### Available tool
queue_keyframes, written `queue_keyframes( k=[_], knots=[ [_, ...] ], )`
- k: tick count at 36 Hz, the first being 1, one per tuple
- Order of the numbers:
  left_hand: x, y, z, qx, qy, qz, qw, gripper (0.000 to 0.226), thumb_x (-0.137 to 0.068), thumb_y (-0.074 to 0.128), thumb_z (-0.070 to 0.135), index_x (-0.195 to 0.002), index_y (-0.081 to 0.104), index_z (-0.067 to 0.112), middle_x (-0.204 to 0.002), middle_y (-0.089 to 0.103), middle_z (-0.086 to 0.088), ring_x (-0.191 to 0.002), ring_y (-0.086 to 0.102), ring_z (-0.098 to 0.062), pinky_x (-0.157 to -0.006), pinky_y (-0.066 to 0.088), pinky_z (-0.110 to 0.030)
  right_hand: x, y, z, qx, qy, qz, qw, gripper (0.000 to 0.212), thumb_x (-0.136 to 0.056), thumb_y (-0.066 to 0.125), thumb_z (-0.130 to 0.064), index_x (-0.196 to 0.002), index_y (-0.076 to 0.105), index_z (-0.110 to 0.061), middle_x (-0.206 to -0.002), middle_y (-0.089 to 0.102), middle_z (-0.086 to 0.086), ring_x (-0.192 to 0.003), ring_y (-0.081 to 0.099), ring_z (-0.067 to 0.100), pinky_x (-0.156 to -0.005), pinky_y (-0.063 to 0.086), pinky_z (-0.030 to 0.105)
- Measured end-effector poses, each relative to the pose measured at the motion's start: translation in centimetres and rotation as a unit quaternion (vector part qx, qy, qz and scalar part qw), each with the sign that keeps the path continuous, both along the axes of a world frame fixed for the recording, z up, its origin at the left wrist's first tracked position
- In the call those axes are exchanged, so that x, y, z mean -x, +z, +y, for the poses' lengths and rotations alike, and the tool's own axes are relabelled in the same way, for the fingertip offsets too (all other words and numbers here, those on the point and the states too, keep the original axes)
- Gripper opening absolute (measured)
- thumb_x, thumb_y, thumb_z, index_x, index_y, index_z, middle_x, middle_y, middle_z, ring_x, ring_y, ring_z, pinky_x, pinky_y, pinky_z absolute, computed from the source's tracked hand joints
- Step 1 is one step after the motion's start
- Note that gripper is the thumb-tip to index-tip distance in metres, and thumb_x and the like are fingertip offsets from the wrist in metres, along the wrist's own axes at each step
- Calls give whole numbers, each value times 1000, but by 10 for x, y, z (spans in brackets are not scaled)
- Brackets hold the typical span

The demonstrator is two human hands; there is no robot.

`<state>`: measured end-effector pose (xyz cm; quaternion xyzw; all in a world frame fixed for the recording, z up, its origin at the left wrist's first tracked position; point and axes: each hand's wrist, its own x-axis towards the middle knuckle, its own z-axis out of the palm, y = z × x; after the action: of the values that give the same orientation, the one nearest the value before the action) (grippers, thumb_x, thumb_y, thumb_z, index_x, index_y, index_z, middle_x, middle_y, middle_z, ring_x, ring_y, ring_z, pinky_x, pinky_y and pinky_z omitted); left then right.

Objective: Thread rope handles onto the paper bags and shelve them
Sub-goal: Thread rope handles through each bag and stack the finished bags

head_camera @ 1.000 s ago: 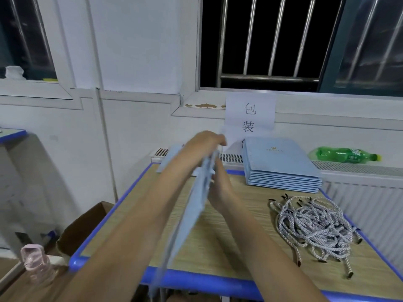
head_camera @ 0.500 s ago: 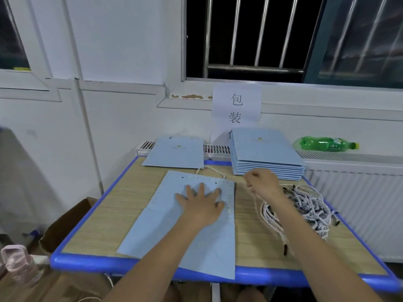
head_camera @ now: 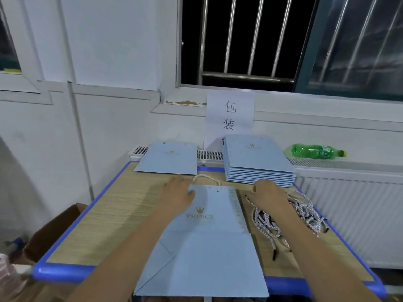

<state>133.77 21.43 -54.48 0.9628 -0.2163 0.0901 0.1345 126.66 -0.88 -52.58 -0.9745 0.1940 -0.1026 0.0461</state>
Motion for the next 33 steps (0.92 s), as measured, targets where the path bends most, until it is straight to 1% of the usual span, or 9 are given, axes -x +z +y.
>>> queue_keyframes(
  k=[5, 10, 14, 17, 20, 23, 27, 29, 33],
  knots=[
    [-12, -14, 39, 103, -66, 98, 988, 99, -59, 28, 76, -136, 46, 17, -142, 43, -2, -133, 35, -19, -104, 22, -24, -4, -4, 1, 18, -18, 8, 1000, 21, -88, 60, -28, -99, 67, -11, -100, 66, 7, -94, 63, 25, -69, 46, 27],
    [-21, -23, 44, 142, -66, 100, 983, 89, -68, 58, 69, -136, 46, 12, -127, 38, 0, -128, 34, -18, -96, 22, -16, -4, 4, 6, -60, 5, -150, 987, 20, -93, 53, -21, -95, 71, -11, -91, 70, 9, -85, 65, 27, -67, 45, 25],
    [-21, -24, 44, 155, -91, 111, 977, 105, -46, 41, 77, -134, 47, 19, -116, 30, 8, -113, 27, -5, -91, 18, -13, -8, 41, 20, -222, 65, -318, 920, 13, -90, 60, -15, -92, 71, -7, -83, 70, 3, -77, 67, 20, -78, 52, 28],
    [-21, -26, 45, 177, -99, 82, 976, 100, -46, 42, 79, -130, 50, 23, -113, 34, 9, -115, 30, -7, -93, 22, -16, -12, 74, 37, -342, 122, -396, 843, 7, -88, 62, -9, -89, 68, -9, -71, 67, -4, -58, 64, 2, -69, 52, 21],
    [-22, -28, 47, 183, -92, 65, 977, 99, -46, 46, 82, -127, 49, 25, -113, 35, 10, -117, 32, -9, -93, 25, -20, -17, 96, 58, -356, 169, -438, 808, 11, -88, 63, -7, -96, 71, -8, -73, 65, -6, -54, 58, -5, -65, 52, 14],
    [-22, -28, 47, 170, -86, 45, 981, 102, -46, 44, 85, -126, 47, 22, -115, 37, 8, -117, 31, -12, -91, 24, -22, -23, 86, 85, -330, 198, -389, 837, 16, -88, 61, -5, -99, 73, -7, -85, 69, 1, -65, 59, 4, -72, 49, 16],
    [-19, -27, 47, 172, -73, 9, 982, 98, -42, 44, 84, -115, 49, 20, -107, 40, 6, -110, 33, -12, -77, 18, -18, -40, 18, 115, -249, 237, -199, 917, 14, -86, 60, -4, -85, 74, 0, -80, 71, 10, -73, 63, 26, -69, 48, 23],
    [-19, -27, 46, 174, -53, 2, 983, 100, -37, 42, 85, -112, 51, 19, -104, 40, 8, -108, 35, -13, -78, 18, -20, -45, -14, 124, -242, 231, -145, 931, 14, -85, 60, -5, -85, 72, 2, -80, 69, 11, -70, 62, 17, -68, 50, 20],
    [-24, -29, 46, 173, -28, 25, 984, 104, -30, 41, 84, -109, 52, 18, -103, 42, 7, -106, 39, -15, -85, 25, -26, -44, -34, 128, -330, 233, -168, 899, 8, -84, 67, -6, -89, 73, -3, -76, 64, -4, -64, 53, -6, -63, 42, 3]
  ],
)
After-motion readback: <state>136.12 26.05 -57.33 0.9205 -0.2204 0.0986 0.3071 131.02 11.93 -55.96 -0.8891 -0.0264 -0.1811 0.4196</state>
